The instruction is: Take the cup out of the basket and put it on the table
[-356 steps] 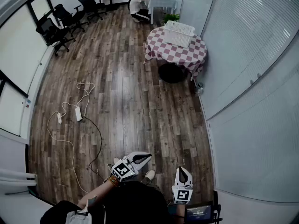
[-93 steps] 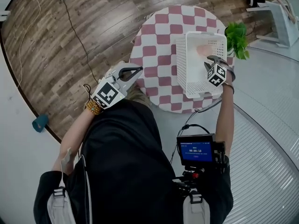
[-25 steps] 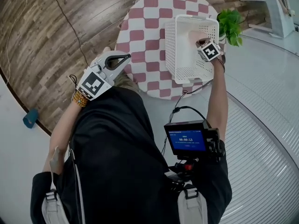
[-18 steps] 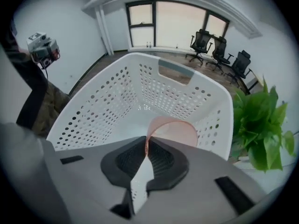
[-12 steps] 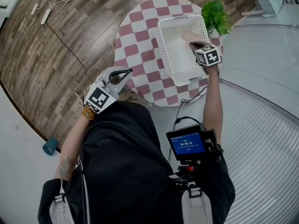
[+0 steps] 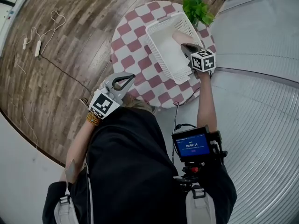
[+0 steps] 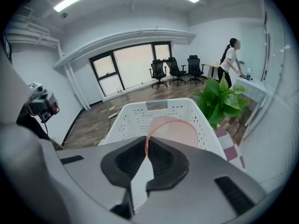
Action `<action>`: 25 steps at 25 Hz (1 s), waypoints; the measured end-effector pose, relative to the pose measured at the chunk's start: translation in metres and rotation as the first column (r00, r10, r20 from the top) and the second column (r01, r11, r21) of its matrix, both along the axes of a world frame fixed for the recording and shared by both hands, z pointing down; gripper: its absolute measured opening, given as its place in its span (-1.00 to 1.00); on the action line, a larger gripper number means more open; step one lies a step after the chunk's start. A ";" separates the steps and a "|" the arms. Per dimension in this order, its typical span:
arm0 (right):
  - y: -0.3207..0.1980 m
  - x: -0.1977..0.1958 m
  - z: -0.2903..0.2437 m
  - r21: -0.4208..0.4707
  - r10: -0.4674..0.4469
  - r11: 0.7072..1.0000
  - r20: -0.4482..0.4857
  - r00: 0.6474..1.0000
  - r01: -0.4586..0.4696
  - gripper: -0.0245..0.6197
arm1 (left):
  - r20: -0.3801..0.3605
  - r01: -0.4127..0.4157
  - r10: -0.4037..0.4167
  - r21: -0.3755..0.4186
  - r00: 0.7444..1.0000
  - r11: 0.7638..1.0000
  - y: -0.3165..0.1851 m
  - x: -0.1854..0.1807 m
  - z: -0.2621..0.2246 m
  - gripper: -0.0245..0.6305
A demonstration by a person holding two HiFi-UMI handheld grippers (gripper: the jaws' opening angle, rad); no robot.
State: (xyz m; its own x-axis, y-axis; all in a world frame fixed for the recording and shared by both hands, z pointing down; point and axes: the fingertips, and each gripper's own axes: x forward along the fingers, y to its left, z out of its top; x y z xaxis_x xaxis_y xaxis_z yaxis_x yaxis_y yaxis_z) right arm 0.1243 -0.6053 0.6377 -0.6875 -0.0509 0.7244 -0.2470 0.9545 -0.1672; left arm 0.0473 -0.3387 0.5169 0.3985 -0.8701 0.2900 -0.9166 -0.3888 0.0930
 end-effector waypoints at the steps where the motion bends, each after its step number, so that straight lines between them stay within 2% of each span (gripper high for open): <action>1: 0.004 0.001 -0.007 -0.004 0.025 1.000 0.020 0.999 -0.025 -0.86 | 0.001 -0.014 0.014 0.005 1.000 1.000 0.001 -0.003 -0.002 -0.91; 6: 0.017 0.005 -0.043 0.000 0.138 0.990 0.121 0.983 -0.139 -0.86 | 0.004 -0.067 0.067 0.027 0.998 0.997 -0.002 -0.022 -0.009 -0.91; 12: 0.040 0.017 -0.091 0.013 0.247 0.966 0.260 0.933 -0.260 -0.86 | 0.009 -0.131 0.131 0.051 0.991 0.990 -0.008 -0.035 -0.015 -0.91; 18: 0.069 0.027 -0.142 0.076 0.294 0.936 0.366 0.883 -0.344 -0.86 | 0.015 -0.198 0.197 0.081 0.980 0.977 -0.019 -0.034 -0.025 -0.91; 25: 0.104 0.034 -0.192 0.123 0.307 0.901 0.495 0.813 -0.415 -0.86 | 0.020 -0.263 0.263 0.095 0.965 0.960 -0.022 -0.023 -0.029 -0.91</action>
State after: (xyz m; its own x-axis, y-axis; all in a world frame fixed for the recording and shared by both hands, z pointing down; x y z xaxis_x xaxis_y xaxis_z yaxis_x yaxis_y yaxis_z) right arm 0.1583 -0.5010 0.4459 -0.8336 -0.4780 0.2767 -0.5286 0.8357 -0.1488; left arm 0.0242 -0.3606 0.4883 0.6153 -0.7588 0.2137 -0.7813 -0.6231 0.0372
